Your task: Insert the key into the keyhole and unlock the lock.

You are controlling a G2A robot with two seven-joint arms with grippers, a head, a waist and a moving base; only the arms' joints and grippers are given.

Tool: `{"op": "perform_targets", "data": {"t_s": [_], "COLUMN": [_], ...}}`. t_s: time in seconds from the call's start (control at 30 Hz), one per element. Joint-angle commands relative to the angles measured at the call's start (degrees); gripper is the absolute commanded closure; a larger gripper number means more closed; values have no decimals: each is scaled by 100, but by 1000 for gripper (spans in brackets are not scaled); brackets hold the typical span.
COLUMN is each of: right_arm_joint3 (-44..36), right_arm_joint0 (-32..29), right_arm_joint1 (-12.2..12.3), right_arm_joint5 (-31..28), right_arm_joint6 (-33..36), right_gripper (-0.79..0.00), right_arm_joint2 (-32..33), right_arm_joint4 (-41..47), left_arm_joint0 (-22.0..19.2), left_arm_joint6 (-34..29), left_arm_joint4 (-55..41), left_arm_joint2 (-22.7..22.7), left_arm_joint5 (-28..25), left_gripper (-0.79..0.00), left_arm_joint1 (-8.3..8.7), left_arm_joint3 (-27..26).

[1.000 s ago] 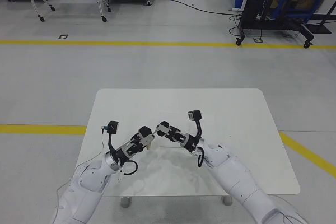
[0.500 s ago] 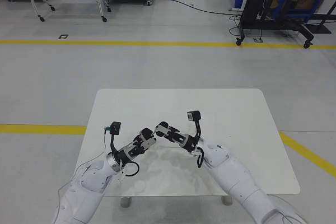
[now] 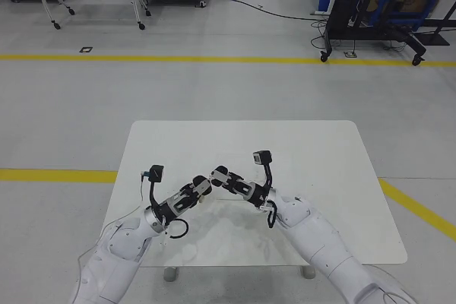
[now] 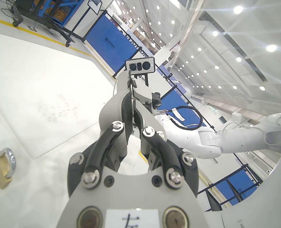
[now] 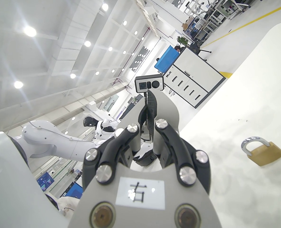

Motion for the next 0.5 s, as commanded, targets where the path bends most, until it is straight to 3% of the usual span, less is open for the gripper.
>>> {"op": "perform_targets", "data": {"t_s": [0.0,0.3,0.33,0.37,0.4,0.47], "right_arm_joint3": [7,21,26,25,25,14], "right_arm_joint0": [5,15,17,16,15,8], "right_arm_joint1": [-1,-5,-5,-6,-7,-9], "right_arm_joint5": [-10,-23,-17,-10,-6,-13], "right_arm_joint6": [27,87,86,83,81,84], "right_gripper": [0,0,-139,-594,-785,-785], "right_arm_joint2": [-4,-9,-8,-8,-7,-8], "right_arm_joint4": [6,70,69,73,77,112], "left_arm_joint0": [4,25,26,26,24,21], "left_arm_joint6": [41,188,195,203,212,263], "left_arm_joint4": [37,84,86,86,86,87], "left_arm_joint2": [-7,-32,-35,-40,-46,-74], "left_arm_joint5": [11,-6,-8,-5,-2,7], "left_gripper": [0,0,0,0,0,0], "left_arm_joint1": [0,-1,-1,0,0,1], "left_arm_joint3": [-4,2,5,10,12,19]}}
